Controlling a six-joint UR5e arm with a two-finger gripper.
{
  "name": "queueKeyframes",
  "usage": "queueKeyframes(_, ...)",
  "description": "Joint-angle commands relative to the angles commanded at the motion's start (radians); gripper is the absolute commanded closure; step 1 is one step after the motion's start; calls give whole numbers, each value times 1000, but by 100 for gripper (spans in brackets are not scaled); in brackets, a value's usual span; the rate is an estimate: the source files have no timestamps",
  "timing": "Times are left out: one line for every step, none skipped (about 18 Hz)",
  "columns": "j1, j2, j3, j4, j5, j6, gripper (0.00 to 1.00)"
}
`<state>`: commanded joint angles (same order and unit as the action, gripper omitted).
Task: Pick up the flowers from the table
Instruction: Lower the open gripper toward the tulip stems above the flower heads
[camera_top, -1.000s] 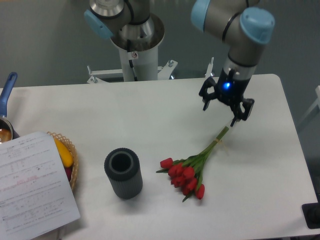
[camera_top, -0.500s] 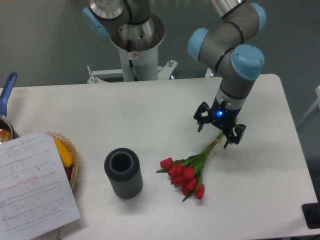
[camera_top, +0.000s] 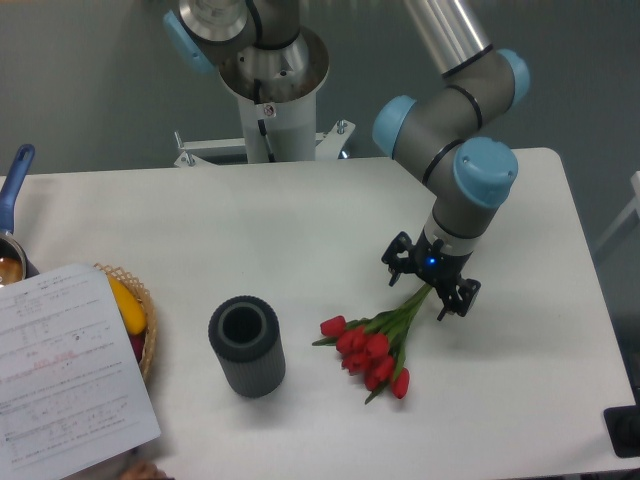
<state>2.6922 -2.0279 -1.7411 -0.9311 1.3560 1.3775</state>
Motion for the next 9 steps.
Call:
queueKeyframes(0, -8, -2, 0, 0, 0, 0)
queueKeyframes(-2, -11, -3, 2, 3, 0, 0)
queueKeyframes(-2, -11, -3, 0, 9, 0, 0)
queueKeyframes(-8, -15, -3, 2, 15, -3, 0)
queueKeyframes(-12, -23, -3, 2, 17, -5, 0)
queueKeyframes(-17, -25, -5, 3, 29, -5, 0)
queueKeyframes(-21, -26, -12, 6, 40, -6, 0)
queueKeyframes(-23, -26, -14, 9, 41, -5, 0)
queueKeyframes(-23, -28, -14, 9, 41, -5, 0)
